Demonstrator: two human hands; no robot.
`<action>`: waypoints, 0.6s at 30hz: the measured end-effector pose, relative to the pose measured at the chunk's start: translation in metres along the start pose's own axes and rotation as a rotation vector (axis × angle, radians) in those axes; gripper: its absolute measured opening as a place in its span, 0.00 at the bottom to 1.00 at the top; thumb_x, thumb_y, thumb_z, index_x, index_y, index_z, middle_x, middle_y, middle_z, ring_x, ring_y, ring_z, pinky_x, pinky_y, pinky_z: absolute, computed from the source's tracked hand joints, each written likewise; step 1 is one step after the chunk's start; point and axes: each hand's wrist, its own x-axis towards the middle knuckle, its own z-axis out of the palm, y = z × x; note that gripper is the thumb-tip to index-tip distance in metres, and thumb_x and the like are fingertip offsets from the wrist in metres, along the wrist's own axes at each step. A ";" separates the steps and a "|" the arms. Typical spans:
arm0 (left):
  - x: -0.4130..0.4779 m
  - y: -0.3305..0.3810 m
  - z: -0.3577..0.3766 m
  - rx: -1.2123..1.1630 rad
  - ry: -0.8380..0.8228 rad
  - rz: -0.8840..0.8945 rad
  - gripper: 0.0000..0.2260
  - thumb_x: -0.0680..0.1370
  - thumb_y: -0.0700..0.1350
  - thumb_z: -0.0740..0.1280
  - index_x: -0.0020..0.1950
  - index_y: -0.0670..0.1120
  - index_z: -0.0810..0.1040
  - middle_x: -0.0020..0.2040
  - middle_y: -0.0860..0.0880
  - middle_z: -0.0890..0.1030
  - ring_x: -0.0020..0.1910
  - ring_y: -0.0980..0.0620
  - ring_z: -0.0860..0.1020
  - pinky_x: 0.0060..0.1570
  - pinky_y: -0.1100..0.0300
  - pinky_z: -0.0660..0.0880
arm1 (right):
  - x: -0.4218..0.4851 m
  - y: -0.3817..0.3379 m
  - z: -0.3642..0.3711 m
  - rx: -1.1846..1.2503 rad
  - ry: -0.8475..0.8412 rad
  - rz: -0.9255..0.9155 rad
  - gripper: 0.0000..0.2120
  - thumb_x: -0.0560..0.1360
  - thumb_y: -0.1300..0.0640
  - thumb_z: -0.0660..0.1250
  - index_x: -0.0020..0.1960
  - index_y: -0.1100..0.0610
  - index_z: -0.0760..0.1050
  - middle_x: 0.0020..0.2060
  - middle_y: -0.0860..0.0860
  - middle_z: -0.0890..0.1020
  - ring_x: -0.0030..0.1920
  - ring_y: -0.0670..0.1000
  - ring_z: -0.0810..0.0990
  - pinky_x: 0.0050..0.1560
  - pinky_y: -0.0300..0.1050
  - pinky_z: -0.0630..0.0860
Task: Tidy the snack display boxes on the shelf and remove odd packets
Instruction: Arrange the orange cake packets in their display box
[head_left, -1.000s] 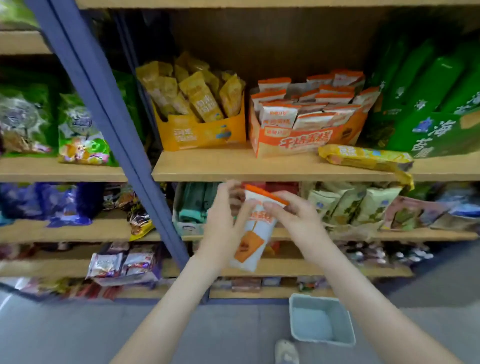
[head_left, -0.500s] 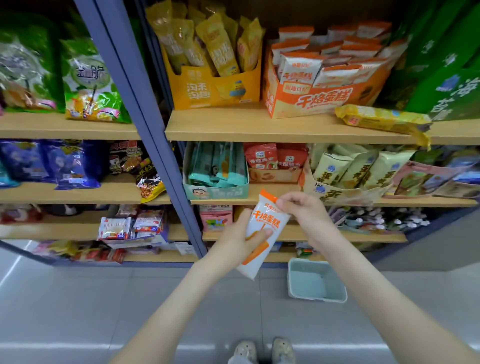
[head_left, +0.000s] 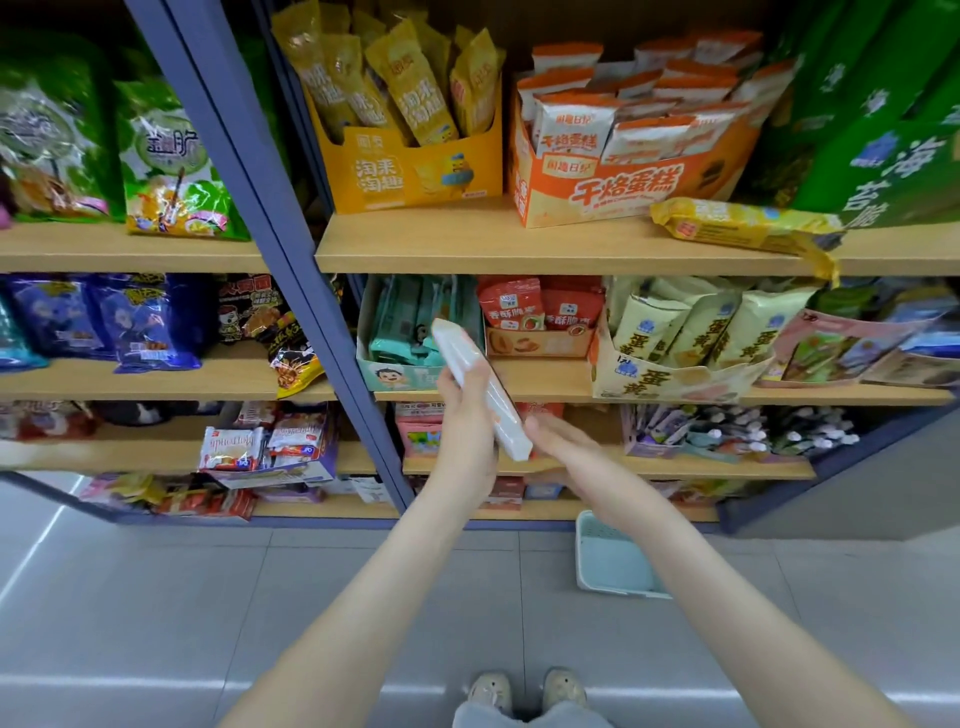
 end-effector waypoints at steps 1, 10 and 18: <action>0.000 0.001 0.002 -0.118 0.007 -0.005 0.15 0.84 0.50 0.57 0.71 0.53 0.64 0.57 0.48 0.78 0.52 0.55 0.77 0.53 0.56 0.74 | -0.001 0.003 0.000 0.076 -0.043 0.043 0.26 0.69 0.34 0.66 0.62 0.47 0.73 0.57 0.50 0.80 0.56 0.52 0.80 0.61 0.52 0.76; -0.013 -0.010 0.008 -0.348 -0.085 0.049 0.23 0.83 0.56 0.50 0.76 0.51 0.62 0.70 0.45 0.73 0.67 0.45 0.74 0.66 0.44 0.71 | -0.008 -0.011 -0.015 0.402 0.062 -0.210 0.18 0.73 0.67 0.68 0.62 0.60 0.71 0.48 0.57 0.82 0.50 0.52 0.83 0.52 0.43 0.80; -0.016 -0.008 0.008 -0.351 -0.030 -0.012 0.21 0.84 0.55 0.50 0.74 0.48 0.65 0.68 0.42 0.75 0.64 0.45 0.77 0.60 0.47 0.75 | -0.015 -0.017 -0.016 0.383 0.077 -0.266 0.16 0.74 0.73 0.65 0.59 0.60 0.73 0.43 0.55 0.80 0.45 0.50 0.82 0.48 0.41 0.80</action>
